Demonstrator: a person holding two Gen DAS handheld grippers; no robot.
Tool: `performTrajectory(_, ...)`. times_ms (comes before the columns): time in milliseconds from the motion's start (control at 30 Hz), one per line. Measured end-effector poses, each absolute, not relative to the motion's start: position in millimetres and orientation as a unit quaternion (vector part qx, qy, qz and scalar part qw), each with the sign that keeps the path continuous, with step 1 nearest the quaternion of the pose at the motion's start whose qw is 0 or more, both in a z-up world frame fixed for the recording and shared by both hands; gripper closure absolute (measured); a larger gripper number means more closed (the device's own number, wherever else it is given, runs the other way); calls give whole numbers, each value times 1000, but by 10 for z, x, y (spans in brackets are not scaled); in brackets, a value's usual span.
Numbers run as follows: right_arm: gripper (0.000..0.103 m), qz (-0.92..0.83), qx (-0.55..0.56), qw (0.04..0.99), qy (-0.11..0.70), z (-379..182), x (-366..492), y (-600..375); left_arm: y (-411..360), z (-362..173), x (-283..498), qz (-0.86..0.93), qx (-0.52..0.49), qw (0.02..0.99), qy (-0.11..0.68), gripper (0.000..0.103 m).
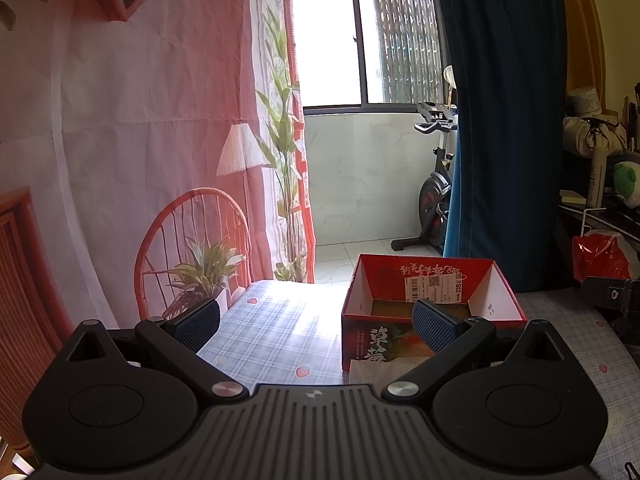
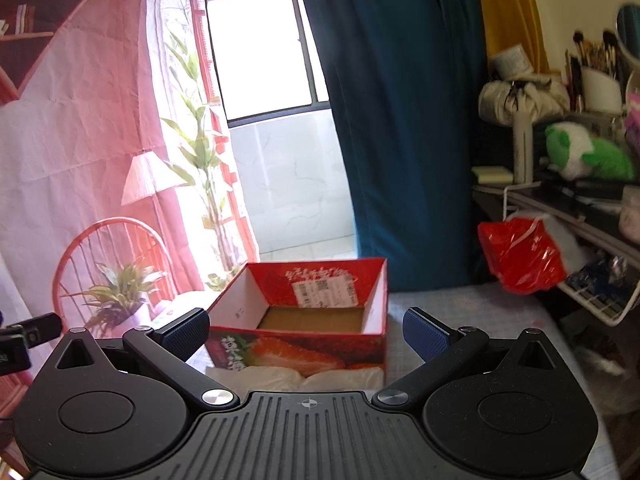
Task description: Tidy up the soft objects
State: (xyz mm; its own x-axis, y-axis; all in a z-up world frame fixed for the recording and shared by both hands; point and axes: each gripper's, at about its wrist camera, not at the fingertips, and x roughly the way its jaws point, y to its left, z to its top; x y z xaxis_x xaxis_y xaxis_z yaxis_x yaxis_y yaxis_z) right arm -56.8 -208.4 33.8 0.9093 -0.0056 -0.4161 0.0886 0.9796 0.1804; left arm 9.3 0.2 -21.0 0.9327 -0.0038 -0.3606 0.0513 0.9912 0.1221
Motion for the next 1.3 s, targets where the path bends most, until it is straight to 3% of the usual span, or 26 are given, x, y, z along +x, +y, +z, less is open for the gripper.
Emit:
performTrajectory(333,0,-3,152,961,231,-384,-469,-2341,-27,-851,330,-33,57,974,215,1)
performTrajectory(733,1,-16,69,946,318,-1039,-238,-2126,-106,-1366,575,-66,83,958,268,1)
performTrajectory(833,10,-6,32,947,319,-1160,-249,-2021,-131,-1472,614,-71,86,953,283,2)
performTrajectory(933,29,9,1,943,333,-1266,-224,-1919,-170,-1551,648,-87,90,947,296,8)
performTrajectory(1033,37,26,-12,938,346,-1340,-196,-1869,-188,-1621,689,-106,89,941,308,20)
performTrajectory(1200,39,57,-20,934,353,-1395,-151,-1807,-216,-1734,826,-136,77,926,344,49)
performTrajectory(1300,40,76,-30,930,358,-1420,-129,-1766,-220,-1780,895,-166,54,918,355,52)
